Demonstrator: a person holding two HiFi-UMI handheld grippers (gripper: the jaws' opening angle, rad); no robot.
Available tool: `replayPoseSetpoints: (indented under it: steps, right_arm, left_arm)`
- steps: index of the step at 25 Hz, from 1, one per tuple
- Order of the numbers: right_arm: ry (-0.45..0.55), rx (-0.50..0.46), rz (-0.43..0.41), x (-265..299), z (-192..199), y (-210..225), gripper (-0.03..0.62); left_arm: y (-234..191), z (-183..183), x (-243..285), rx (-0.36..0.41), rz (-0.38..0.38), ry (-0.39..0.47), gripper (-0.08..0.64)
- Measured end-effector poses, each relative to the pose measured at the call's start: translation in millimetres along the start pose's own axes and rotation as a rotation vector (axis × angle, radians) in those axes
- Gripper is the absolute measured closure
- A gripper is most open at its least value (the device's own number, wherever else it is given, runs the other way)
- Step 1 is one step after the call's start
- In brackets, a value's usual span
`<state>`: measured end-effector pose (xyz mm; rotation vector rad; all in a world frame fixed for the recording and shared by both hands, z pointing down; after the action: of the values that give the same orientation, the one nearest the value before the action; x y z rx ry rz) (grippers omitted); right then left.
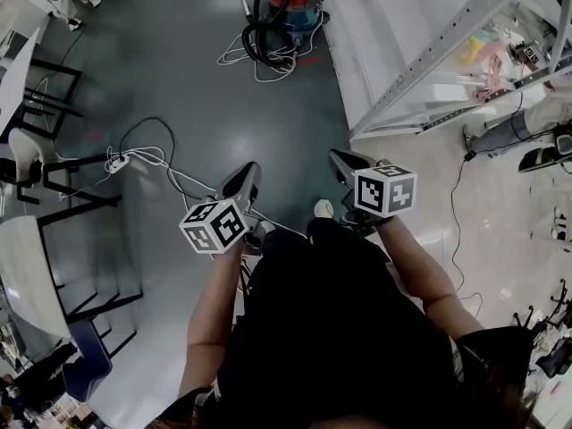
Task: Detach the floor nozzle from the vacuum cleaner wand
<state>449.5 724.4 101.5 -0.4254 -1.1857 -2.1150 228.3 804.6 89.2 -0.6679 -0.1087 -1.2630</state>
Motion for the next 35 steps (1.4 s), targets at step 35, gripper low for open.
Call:
replayPoseSetpoints:
  steps: [35]
  right_arm:
    - [-0.087,-0.016,0.023,112.0,-128.0,28.2,0.595]
  left_arm:
    - [-67.4,-94.0,142.4,-0.034,0.060,-0.015,0.551]
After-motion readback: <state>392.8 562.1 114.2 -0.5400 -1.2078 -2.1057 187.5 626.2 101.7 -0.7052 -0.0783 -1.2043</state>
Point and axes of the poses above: the fingertips, and each gripper's own axes: x forward along the fingers, y to its right, z out of its underside, the point moved 6 cm from there along -x, backward along the fingers, and after that the axes turned 12 degrees about x, right-handed, at the moved point
